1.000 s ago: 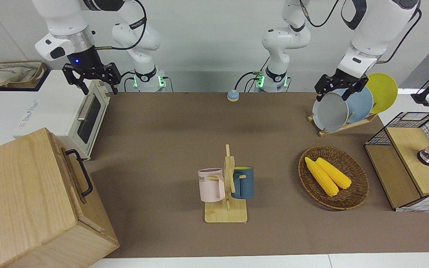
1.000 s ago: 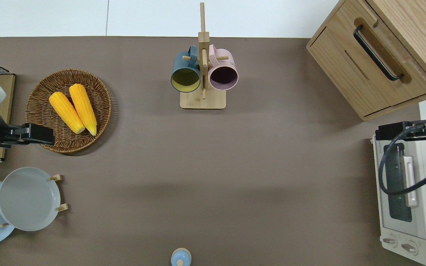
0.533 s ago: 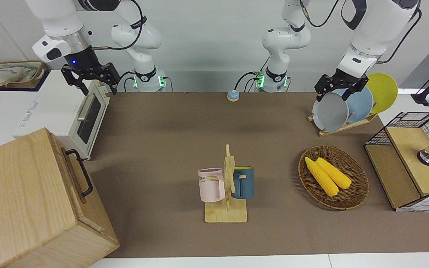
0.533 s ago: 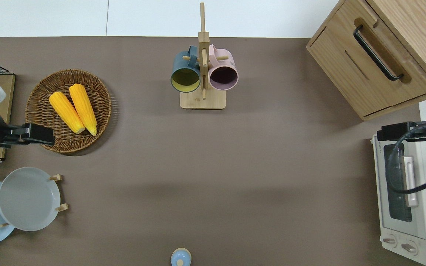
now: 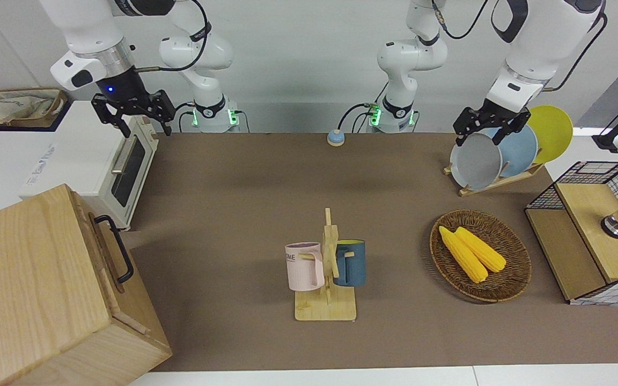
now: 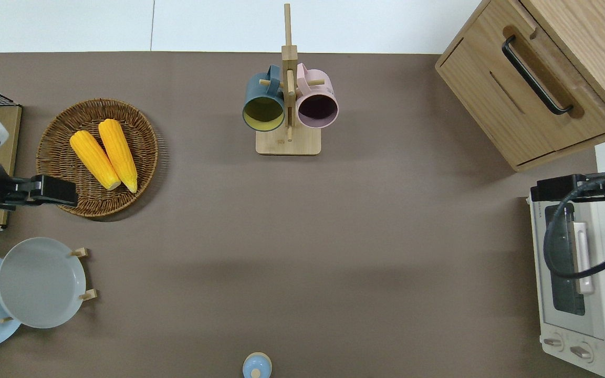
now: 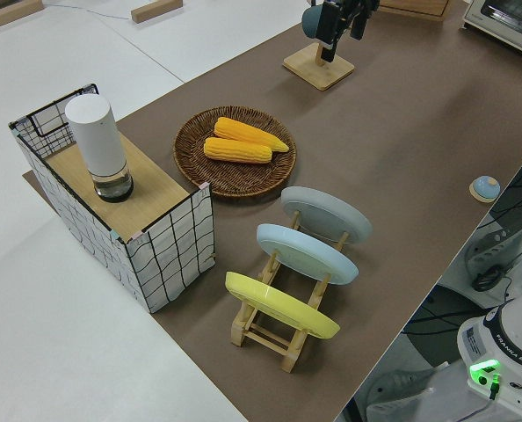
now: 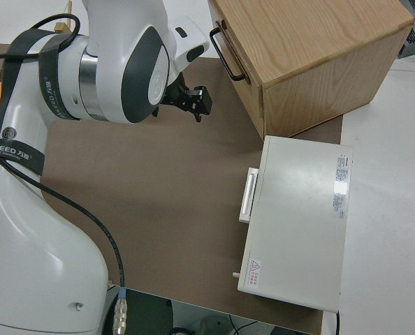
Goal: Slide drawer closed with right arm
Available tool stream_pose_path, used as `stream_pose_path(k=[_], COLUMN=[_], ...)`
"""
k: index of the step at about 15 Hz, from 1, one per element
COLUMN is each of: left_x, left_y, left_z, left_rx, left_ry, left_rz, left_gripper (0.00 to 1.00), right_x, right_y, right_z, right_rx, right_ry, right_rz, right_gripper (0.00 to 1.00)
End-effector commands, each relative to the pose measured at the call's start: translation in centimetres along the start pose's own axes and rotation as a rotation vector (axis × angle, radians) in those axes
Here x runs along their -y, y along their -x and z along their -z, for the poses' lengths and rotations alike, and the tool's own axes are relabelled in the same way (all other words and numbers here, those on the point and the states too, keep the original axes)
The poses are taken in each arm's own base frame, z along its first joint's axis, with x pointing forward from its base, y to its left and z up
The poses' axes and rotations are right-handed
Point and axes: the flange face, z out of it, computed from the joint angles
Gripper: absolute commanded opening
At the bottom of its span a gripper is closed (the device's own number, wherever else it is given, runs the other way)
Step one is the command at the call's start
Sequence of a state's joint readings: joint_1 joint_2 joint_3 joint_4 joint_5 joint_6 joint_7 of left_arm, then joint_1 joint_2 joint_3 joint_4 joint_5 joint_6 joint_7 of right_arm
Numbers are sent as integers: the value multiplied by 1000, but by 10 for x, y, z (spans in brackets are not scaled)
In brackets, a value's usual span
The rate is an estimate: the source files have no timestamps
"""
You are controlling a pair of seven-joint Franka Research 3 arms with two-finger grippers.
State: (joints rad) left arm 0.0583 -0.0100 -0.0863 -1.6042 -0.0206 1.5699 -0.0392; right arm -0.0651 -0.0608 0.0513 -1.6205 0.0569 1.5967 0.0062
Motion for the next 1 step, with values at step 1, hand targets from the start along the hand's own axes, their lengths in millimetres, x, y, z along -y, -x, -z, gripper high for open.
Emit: stream_pose_path(k=[1], left_x=[1], left_y=[4], left_z=[2], left_rx=[7], left_ry=[-12], left_rz=[-8], left_gripper=[995], right_x=[-2], right_y=[2], right_z=[-1], right_rx=[-9], right_ry=[-13], right_rz=[21], right_gripper=[990])
